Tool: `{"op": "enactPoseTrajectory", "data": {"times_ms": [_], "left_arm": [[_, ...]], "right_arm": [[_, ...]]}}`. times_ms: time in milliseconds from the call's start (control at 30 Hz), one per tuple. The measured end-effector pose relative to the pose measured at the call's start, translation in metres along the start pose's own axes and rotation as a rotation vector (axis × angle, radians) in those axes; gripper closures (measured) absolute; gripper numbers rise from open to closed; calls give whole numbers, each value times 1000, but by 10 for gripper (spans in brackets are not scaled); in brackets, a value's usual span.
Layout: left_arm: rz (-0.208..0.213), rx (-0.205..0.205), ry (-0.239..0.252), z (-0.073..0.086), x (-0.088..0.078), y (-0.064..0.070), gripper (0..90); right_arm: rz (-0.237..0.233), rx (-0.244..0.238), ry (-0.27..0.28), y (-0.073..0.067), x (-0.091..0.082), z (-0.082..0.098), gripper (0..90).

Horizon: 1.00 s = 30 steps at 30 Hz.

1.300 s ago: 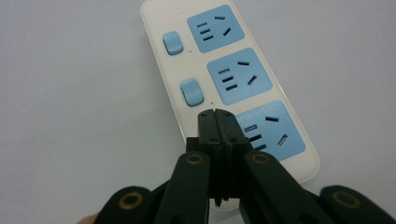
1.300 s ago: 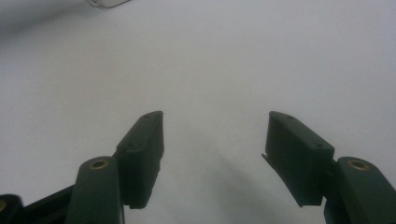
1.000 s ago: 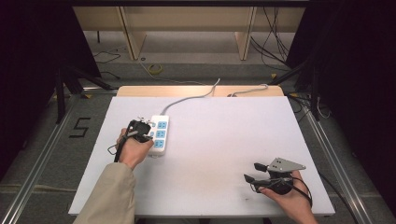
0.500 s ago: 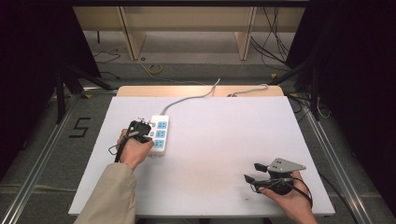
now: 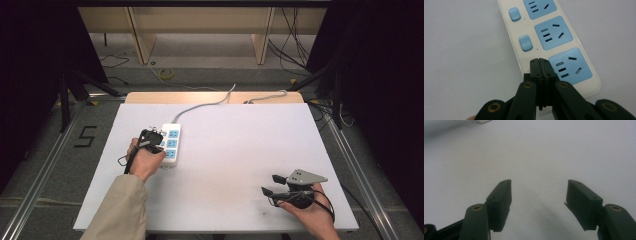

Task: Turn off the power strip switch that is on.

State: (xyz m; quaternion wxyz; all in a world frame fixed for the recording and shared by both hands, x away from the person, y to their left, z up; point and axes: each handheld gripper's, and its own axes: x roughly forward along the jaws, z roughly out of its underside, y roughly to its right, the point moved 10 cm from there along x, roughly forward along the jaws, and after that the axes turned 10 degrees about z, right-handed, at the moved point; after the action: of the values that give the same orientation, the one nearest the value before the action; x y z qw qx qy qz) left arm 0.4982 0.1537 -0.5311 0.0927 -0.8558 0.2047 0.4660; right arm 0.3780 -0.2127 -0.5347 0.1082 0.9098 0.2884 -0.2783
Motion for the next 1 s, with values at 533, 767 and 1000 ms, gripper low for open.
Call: {"op": "enactPoseTrajectory", "data": {"times_ms": [533,767,1000], "left_arm": [[-17,18,2,0,1,1,900],[-12,8,6,0,1,0,900],[-22,16,0,0,1,1,900]], "right_arm": [[0,-2,0,0,0,0,381],[-1,-4,-1,0,0,0,381],[-1,-2,0,0,0,0,381]]}}
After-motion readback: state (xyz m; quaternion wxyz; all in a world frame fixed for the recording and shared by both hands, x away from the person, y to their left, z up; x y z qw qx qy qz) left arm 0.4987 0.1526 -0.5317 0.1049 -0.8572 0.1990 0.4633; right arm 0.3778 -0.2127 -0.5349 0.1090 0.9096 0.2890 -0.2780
